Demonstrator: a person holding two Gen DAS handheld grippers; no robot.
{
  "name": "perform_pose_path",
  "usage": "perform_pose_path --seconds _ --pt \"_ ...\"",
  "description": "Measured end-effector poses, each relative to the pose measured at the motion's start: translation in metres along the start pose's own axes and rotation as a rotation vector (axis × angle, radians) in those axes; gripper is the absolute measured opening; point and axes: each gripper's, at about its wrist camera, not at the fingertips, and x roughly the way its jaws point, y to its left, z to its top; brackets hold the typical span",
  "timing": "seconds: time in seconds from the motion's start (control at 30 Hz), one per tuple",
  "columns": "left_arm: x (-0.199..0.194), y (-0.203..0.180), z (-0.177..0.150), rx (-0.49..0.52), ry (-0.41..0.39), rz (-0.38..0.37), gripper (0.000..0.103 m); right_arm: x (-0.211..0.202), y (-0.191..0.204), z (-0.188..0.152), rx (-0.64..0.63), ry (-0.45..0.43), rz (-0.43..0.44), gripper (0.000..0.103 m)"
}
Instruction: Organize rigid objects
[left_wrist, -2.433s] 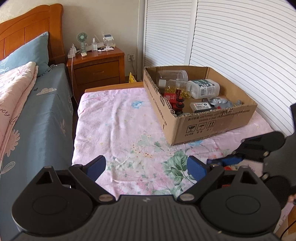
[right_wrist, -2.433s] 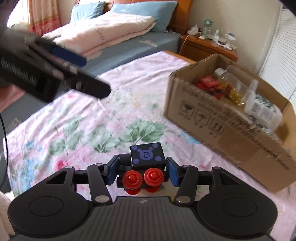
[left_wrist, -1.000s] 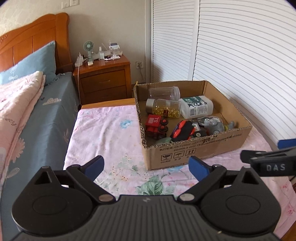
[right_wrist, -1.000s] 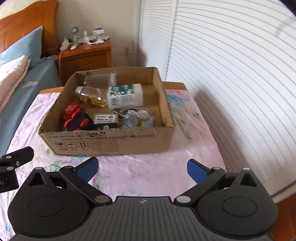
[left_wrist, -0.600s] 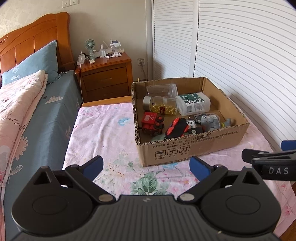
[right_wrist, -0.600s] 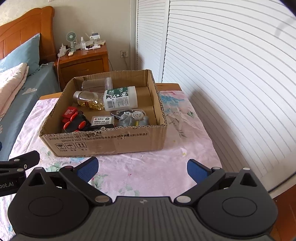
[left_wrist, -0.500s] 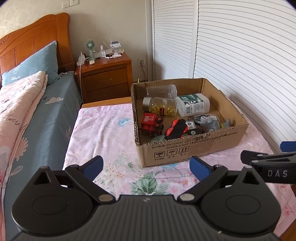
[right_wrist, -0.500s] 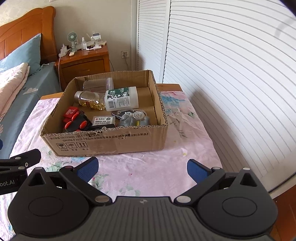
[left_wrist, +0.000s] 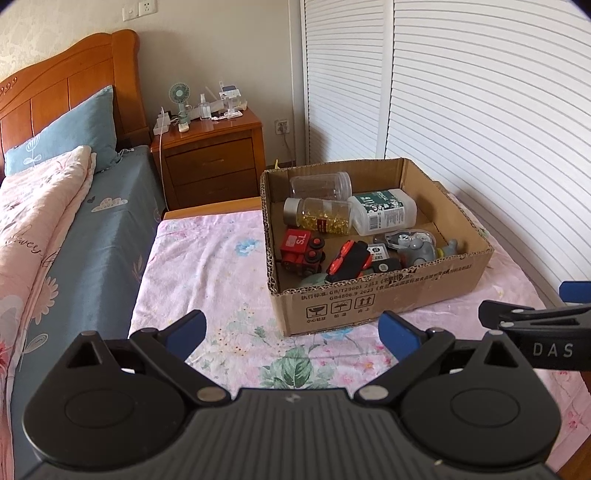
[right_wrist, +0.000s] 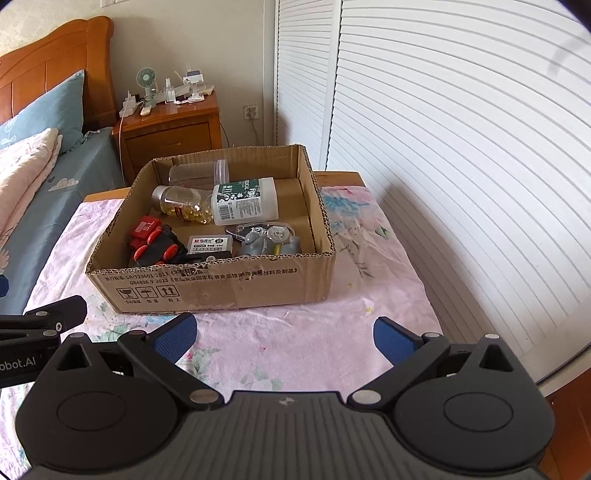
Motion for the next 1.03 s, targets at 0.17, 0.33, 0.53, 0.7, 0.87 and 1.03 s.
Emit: perform_pose_path --seconds 0.17,0.33,0.53,0.7,0.87,1.03 --pt "-0.0008 -0.0001 -0.0003 0.001 -0.004 0.004 0.099 -0.0003 0.0 0.0 -0.001 -0.001 0.001 0.103" --pt "-0.0014 -0.0003 -0.0001 0.002 -0.001 0.004 0.099 -0.0006 0.0002 -0.0003 -0.001 -0.001 -0.001 0.103" --pt "-0.0015 -0.0009 0.0001 0.002 0.0 0.004 0.099 -0.0008 0.0001 -0.0003 -0.002 -0.002 -0.002 0.103" --pt "-0.0016 -0.0012 0.0 0.0 -0.001 0.005 0.099 -0.0007 -0.0002 -0.0007 -0.001 -0.002 0.0 0.103" --pt "-0.0023 -0.0021 -0.0004 0.0 0.001 0.005 0.099 -0.0008 -0.0004 -0.0004 -0.002 -0.002 0.003 0.103" --pt "-0.0027 -0.0026 -0.001 -0.004 0.006 0.003 0.099 -0.0008 -0.0001 -0.0003 -0.003 0.0 0.003 0.103"
